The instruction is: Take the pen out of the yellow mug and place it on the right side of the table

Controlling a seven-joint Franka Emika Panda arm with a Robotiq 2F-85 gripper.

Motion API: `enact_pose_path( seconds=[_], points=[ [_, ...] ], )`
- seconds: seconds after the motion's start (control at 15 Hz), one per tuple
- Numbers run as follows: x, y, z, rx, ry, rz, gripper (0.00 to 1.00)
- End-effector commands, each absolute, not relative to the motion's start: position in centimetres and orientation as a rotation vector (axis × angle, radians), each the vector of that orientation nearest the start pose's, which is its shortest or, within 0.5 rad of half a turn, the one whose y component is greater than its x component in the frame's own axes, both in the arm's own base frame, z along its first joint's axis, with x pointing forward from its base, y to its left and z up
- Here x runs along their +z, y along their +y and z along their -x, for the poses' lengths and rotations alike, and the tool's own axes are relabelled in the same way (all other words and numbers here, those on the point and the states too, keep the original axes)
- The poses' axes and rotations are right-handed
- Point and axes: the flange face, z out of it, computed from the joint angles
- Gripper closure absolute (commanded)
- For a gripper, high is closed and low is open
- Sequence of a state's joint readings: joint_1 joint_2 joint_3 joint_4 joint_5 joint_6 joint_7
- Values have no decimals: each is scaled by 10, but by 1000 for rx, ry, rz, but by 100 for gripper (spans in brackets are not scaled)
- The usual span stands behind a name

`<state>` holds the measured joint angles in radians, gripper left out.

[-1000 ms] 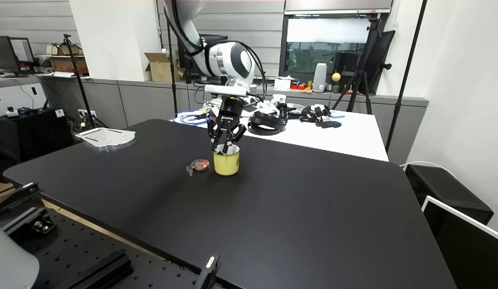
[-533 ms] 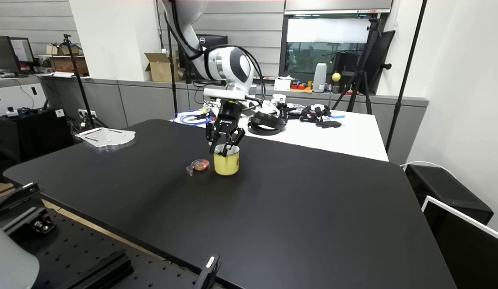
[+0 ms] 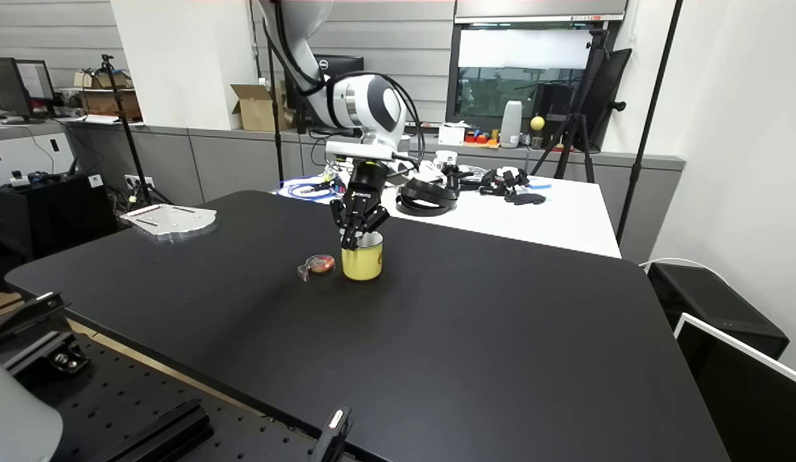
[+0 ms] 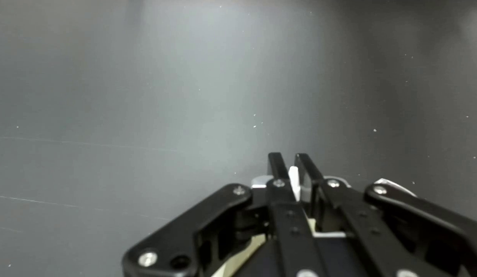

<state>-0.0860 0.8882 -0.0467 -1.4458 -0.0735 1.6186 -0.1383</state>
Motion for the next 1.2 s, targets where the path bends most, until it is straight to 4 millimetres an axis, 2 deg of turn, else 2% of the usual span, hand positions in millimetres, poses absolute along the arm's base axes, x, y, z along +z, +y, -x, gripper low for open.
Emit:
enact_pose_path(
  seconds=[0.0, 0.4, 0.73, 0.87, 1.13],
  points=[
    [140, -90, -626, 1114, -24, 2934, 97],
    [195, -99, -631, 1136, -6, 2872, 97],
    [251, -102, -623, 1168, -47, 2795, 97],
    [267, -116, -619, 1139, -29, 2822, 97],
    [284, -172, -614, 998, 61, 2924, 97]
  ],
)
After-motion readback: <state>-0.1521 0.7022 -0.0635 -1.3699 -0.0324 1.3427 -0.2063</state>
